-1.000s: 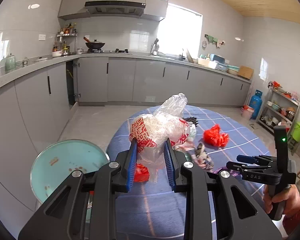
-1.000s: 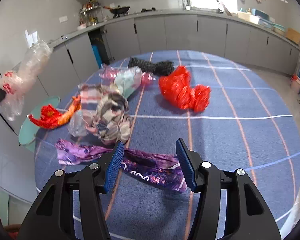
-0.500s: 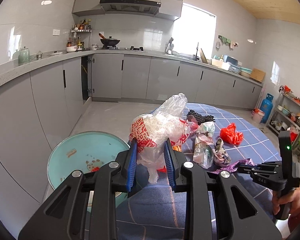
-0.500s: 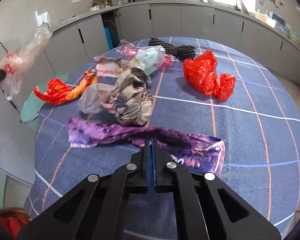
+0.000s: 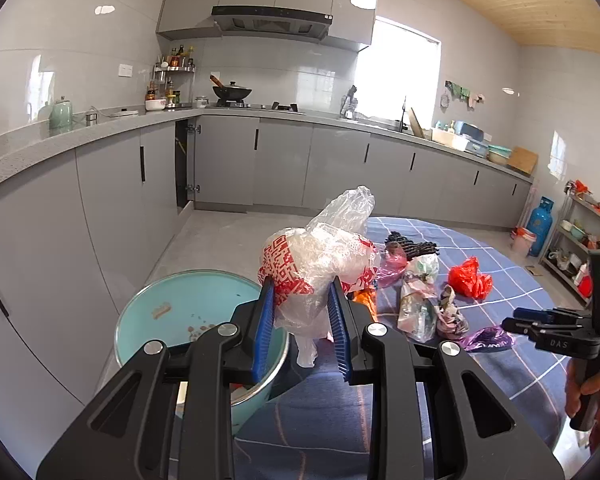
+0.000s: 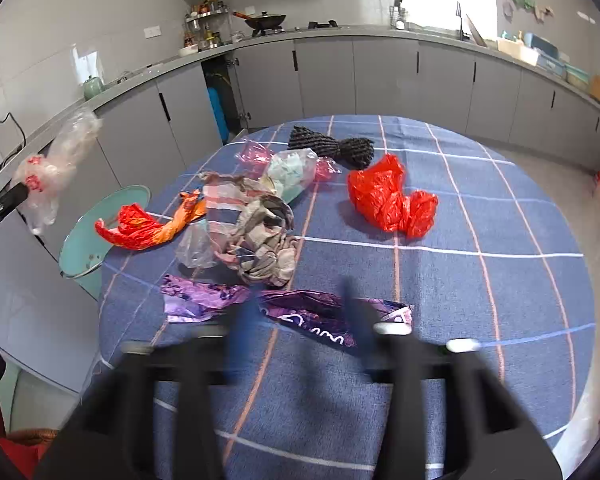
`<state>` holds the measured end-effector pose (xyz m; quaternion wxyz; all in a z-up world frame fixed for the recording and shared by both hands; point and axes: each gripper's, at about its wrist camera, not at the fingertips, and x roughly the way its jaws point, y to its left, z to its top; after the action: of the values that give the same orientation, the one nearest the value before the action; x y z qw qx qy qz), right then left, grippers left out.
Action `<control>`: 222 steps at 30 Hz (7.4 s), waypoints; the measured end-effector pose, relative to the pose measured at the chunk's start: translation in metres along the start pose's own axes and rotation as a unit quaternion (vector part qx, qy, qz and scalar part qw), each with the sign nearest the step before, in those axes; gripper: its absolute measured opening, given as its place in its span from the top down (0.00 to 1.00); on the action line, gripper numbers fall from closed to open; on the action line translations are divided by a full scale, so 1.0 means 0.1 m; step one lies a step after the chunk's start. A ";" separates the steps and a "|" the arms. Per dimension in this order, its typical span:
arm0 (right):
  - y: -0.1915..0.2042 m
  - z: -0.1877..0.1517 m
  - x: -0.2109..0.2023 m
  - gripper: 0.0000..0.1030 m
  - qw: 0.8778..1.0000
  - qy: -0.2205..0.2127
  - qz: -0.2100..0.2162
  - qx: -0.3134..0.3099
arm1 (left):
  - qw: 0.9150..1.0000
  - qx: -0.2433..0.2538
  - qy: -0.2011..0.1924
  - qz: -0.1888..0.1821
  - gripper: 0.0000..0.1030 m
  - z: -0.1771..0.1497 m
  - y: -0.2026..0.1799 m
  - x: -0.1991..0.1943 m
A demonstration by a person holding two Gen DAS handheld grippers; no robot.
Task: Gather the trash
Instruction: 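Grasp the purple wrapper with the right tool while the left tool holds the clear bag, then carry both items over the teal bucket and open both tools to drop them, then move both open tools back over the remaining trash on the table, then grasp the red plastic bag with the left tool while the right tool grasps the checked cloth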
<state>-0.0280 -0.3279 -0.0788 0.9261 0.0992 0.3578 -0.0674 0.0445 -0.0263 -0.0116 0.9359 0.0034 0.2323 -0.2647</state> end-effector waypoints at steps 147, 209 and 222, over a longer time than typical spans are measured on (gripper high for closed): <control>1.74 0.32 0.12 0.32 0.993 -0.091 0.072 0.013 | 0.977 -0.044 0.066 0.196 0.06 -0.21 0.66 0.22; 0.47 -0.12 -0.19 0.32 0.987 -0.105 -0.039 0.115 | 0.988 0.016 0.076 0.137 0.06 -0.25 -0.11 0.21; 0.33 -0.09 0.02 0.33 0.991 -0.075 -0.038 0.109 | 0.990 0.042 0.094 0.101 0.22 -0.31 -0.33 0.50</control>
<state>-0.0260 -0.2936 -0.0818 0.9308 0.1805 0.2813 -0.1482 0.0524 -0.0752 -0.0574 0.9309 0.0909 0.3066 -0.1763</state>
